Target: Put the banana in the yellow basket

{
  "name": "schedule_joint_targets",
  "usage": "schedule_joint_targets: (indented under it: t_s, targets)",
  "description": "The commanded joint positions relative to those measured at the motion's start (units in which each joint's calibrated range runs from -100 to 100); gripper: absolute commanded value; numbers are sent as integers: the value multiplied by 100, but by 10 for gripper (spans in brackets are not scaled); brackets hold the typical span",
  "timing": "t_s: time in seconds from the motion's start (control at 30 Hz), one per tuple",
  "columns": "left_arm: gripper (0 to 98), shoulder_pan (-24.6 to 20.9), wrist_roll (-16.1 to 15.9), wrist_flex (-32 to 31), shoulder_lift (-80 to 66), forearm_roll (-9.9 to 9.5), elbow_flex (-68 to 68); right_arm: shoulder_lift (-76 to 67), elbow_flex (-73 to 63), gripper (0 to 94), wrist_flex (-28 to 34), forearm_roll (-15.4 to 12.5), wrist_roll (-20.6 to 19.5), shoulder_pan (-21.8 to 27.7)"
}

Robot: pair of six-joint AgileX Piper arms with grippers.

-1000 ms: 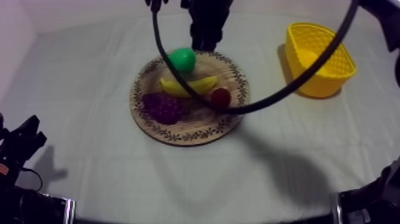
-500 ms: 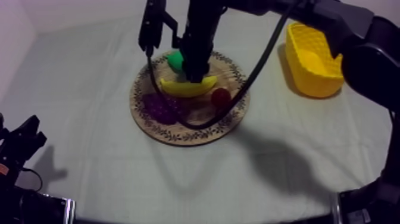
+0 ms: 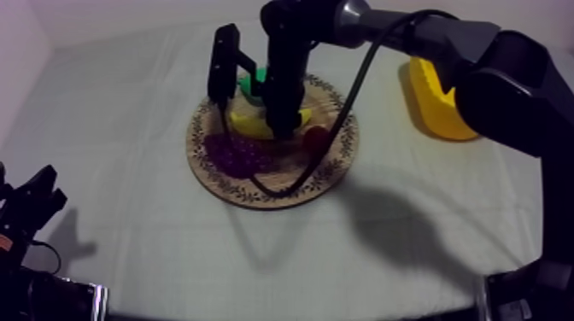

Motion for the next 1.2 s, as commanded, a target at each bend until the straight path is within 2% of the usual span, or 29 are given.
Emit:
schedule_joint_targets:
  t_s: [0.0, 0.33, 0.57, 0.7, 1.17]
  targets:
    - [0, -1, 0, 3, 0, 0, 1, 47, 0, 443, -7, -16, 11, -14]
    - [0, -1, 0, 3, 0, 0, 1, 324, -103, 439, -168, -62, 66, -36]
    - [0, -1, 0, 3, 0, 0, 1, 394, -272, 188, -276, -42, 64, -9]
    - [0, -1, 0, 3, 0, 0, 1, 290, -266, 125, -242, -19, 81, 22]
    - [0, -1, 0, 3, 0, 0, 1, -1814, 625, 113, -111, 36, 100, 346]
